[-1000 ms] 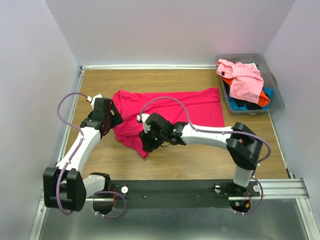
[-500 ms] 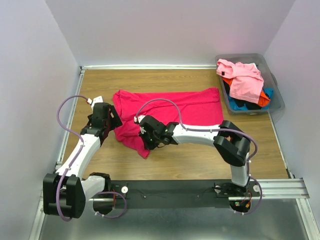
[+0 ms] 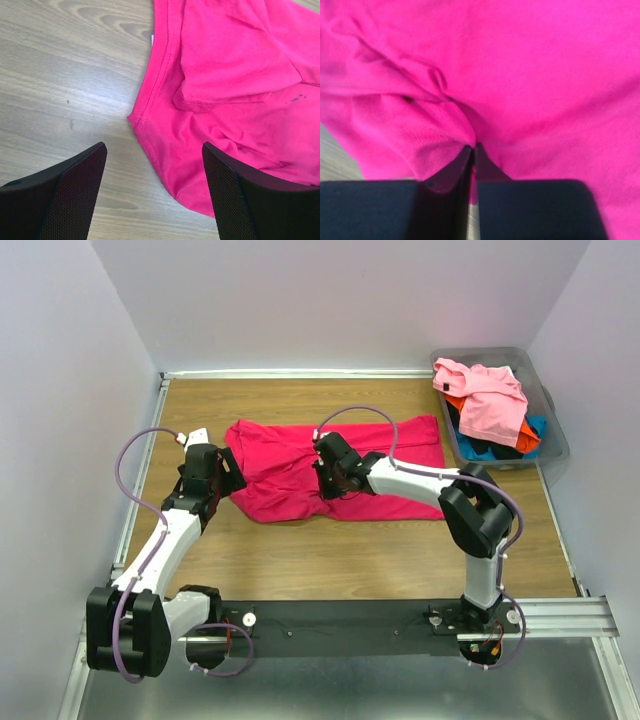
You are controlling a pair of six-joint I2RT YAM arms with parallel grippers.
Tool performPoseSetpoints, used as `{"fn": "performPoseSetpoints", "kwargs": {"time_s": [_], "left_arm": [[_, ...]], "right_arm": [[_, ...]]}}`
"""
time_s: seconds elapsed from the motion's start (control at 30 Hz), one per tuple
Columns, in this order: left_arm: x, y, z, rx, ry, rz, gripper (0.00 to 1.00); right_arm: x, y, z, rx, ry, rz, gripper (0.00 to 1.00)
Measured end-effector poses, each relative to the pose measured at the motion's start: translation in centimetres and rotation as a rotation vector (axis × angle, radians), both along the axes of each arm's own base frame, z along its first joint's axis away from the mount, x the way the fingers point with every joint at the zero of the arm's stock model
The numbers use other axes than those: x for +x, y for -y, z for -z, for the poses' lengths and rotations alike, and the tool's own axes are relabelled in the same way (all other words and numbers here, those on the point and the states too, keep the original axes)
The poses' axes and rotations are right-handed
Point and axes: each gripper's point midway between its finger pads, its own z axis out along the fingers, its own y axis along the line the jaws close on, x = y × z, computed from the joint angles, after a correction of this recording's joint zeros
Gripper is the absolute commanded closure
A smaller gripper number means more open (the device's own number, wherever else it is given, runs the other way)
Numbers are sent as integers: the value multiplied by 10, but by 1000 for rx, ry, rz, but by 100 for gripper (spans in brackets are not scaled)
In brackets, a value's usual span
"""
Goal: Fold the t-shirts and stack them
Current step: Fold the tshirt
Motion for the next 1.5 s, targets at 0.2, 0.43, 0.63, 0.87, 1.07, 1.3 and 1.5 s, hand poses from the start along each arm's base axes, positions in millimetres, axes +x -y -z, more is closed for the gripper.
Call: {"fn": "performPoseSetpoints", "kwargs": {"time_s": [0.2,0.43,0.63,0.87,1.07,1.3,1.5], "left_arm": [[2,2,0,-5,3,13,15],[3,3,2,-7,0,16,15],[4,2,3,-7,0,12,16],[4,2,3,-7,0,11,16],[4,0,0,-2,6,3,16],[0,-12,-29,15,104,-63,16],[-6,-23,-49,27,169,-126,16]], "right_arm": [[8,2,1,-6,-13,13,64],[-16,-12,-27,-63,108,-148,60],[-73,-53,-69,-34,239,-382,71],[-96,-60,-45,-77,212,-499,71],[-93,-55,-11,-156,185,-533,68],[-88,-53,13,-223,179,-557,58],[-80,-57,22,-256,198,-562,58]]}}
